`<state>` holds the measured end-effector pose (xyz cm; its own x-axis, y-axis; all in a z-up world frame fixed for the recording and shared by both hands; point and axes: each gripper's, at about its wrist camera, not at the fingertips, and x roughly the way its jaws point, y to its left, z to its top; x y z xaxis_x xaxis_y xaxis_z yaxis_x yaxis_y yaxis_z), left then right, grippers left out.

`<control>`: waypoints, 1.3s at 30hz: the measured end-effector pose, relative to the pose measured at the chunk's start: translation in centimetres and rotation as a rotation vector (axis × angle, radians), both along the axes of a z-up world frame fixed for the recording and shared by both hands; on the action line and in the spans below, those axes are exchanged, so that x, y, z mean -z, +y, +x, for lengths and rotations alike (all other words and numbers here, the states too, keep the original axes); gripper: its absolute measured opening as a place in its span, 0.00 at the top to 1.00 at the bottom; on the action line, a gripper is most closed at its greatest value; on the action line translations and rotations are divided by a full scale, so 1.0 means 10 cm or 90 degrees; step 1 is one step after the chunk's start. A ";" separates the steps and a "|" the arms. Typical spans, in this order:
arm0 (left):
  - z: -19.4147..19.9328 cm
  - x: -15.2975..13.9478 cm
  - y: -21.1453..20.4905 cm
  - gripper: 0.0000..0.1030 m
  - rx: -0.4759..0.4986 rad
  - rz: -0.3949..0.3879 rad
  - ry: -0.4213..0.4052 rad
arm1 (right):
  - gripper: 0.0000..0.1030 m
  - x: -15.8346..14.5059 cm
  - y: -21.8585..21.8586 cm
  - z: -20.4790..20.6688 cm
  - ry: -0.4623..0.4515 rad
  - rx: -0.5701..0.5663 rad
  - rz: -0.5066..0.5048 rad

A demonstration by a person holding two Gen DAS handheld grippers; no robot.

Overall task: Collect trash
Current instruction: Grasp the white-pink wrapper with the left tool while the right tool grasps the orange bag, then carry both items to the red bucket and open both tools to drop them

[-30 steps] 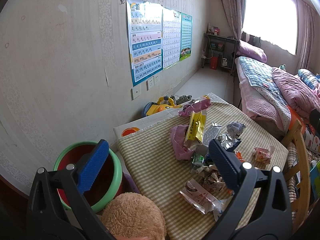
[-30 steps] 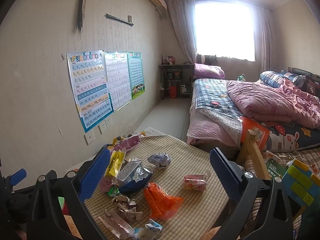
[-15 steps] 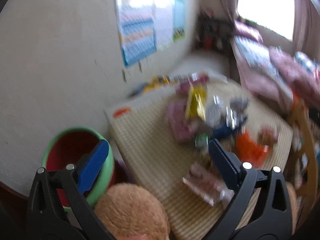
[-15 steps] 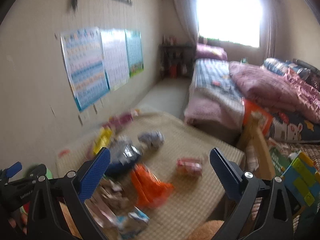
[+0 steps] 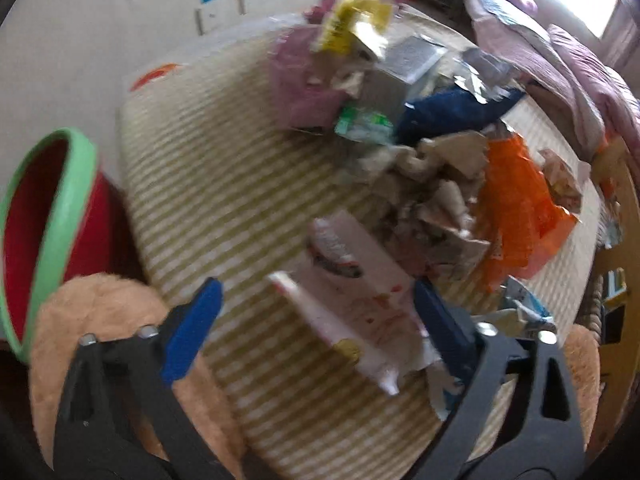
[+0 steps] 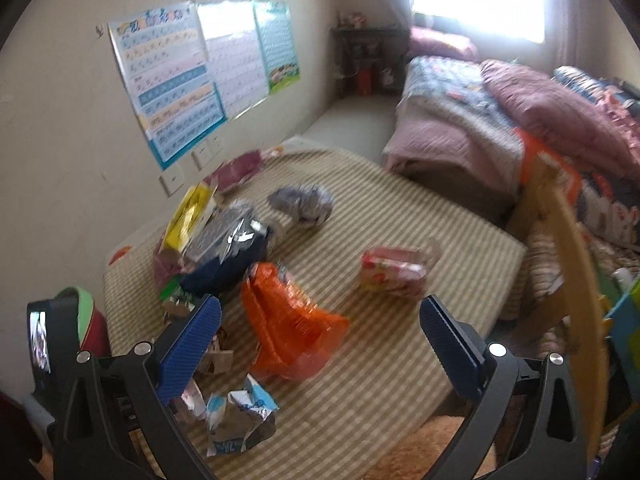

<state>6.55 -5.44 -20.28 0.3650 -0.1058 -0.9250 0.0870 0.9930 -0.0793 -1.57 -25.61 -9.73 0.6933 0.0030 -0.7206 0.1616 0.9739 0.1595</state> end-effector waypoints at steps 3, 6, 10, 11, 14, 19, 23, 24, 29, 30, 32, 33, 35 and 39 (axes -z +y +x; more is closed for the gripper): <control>0.01 0.07 -0.01 0.27 0.002 -0.027 0.007 | 0.13 0.16 0.03 0.10 0.026 -0.027 0.021; -0.03 0.04 -0.01 0.39 0.019 -0.039 -0.006 | 0.13 0.31 0.07 0.28 0.058 -0.059 0.027; -0.09 -0.05 0.05 0.53 0.030 -0.063 -0.014 | 0.13 0.54 0.16 0.56 0.109 -0.095 -0.002; -0.10 -0.08 0.07 0.56 0.030 -0.070 -0.014 | 0.13 0.60 0.17 0.60 0.123 -0.101 -0.007; -0.15 -0.17 0.16 0.65 0.034 -0.085 -0.017 | 0.14 0.83 0.20 0.72 0.181 -0.125 -0.004; -0.13 -0.34 0.23 0.67 0.030 -0.092 -0.049 | 0.44 0.87 0.10 0.66 0.180 -0.116 0.065; -0.17 -0.54 0.36 0.67 0.019 -0.111 -0.082 | 0.60 0.57 0.04 0.52 0.137 -0.087 0.072; -0.15 -0.58 0.38 0.67 0.018 -0.117 -0.088 | 0.61 0.49 0.04 0.48 0.122 -0.081 0.071; -0.19 -0.92 0.53 0.67 0.009 -0.130 -0.150 | 0.63 -0.08 0.11 0.22 0.038 -0.066 0.064; -0.19 -1.01 0.59 0.67 0.003 -0.128 -0.168 | 0.63 -0.18 0.16 0.20 0.025 -0.070 0.062; -0.21 -1.14 0.74 0.67 -0.013 -0.117 -0.199 | 0.63 -0.41 0.32 0.13 -0.010 -0.092 0.054; -0.20 -1.20 0.83 0.67 -0.027 -0.108 -0.214 | 0.63 -0.48 0.40 0.17 -0.019 -0.104 0.052; -0.22 -1.29 1.07 0.67 -0.061 -0.090 -0.238 | 0.63 -0.63 0.67 0.17 -0.038 -0.149 0.059; -0.26 -1.33 1.66 0.67 -0.146 -0.045 -0.264 | 0.62 -0.69 1.28 0.23 -0.044 -0.237 0.081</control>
<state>3.93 11.16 -7.01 0.7229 -0.0366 -0.6900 -0.0951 0.9838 -0.1518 0.73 -12.77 -2.88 0.6744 0.3494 -0.6504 -0.2140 0.9356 0.2807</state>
